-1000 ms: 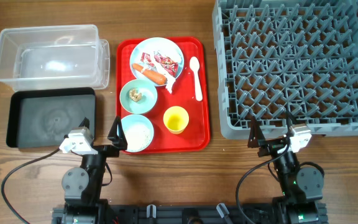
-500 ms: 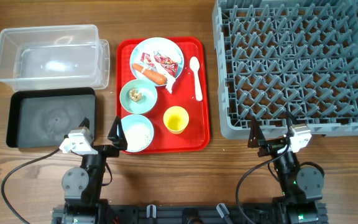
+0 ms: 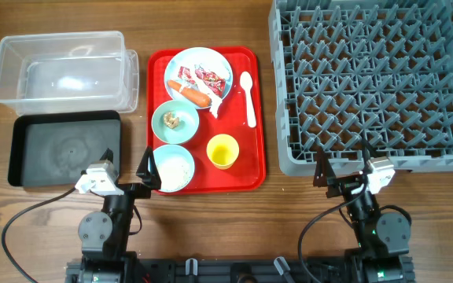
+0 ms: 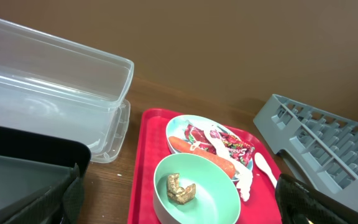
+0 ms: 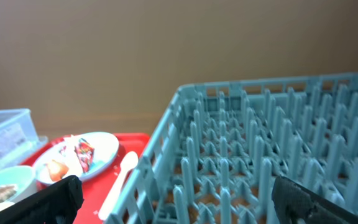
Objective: Sort waste into correct bins and load items into the dishwasher rack
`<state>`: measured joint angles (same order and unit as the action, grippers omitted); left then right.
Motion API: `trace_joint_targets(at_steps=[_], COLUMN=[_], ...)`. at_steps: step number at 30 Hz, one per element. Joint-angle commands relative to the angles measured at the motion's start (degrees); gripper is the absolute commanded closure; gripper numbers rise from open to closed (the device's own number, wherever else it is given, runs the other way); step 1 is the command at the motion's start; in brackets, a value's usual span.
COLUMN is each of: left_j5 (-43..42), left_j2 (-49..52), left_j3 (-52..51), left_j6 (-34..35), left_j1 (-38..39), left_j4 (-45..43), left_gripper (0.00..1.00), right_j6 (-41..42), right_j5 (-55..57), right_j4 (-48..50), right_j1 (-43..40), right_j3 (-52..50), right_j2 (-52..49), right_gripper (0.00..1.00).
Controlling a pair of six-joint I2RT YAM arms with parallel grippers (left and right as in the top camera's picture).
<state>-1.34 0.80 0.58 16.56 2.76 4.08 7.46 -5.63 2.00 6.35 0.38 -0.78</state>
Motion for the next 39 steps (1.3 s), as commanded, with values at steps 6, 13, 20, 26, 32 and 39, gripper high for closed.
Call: trace_joint_targets(at_steps=[6, 13, 20, 26, 32, 39], left_j5=[0.35, 0.35, 0.35, 0.35, -0.37, -0.81], left_j2=[-0.42, -0.42, -0.42, -0.42, -0.42, 15.19], left_j3=[-0.24, -0.26, -0.24, -0.24, -0.26, 18.53], left_j6=[-0.94, -0.94, -0.94, -0.94, -0.9, -1.4], left_j1=[0.28, 0.28, 0.28, 0.28, 0.28, 0.28], left_j4=[0.24, 0.26, 0.26, 0.26, -0.04, 2.75], left_gripper=[0.0, 0.0, 0.0, 0.0, 0.0, 0.0], right_j6=[0.0, -0.09, -3.96, -7.32, -7.28, -7.39], right_j5=[-10.4, -13.9, -18.67, -19.23, -20.2, -24.09], right_j4=[9.31, 2.99, -18.71, -47.78, -46.34, -44.89], right_j1=[0.22, 0.22, 0.22, 0.22, 0.22, 0.22], right_j3=[1.55, 20.87, 47.08, 70.51, 70.97, 70.97], right_j2=[0.24, -8.31, -34.53, -68.32, -78.14, -78.09], right_gripper=[0.0, 0.0, 0.0, 0.0, 0.0, 0.0])
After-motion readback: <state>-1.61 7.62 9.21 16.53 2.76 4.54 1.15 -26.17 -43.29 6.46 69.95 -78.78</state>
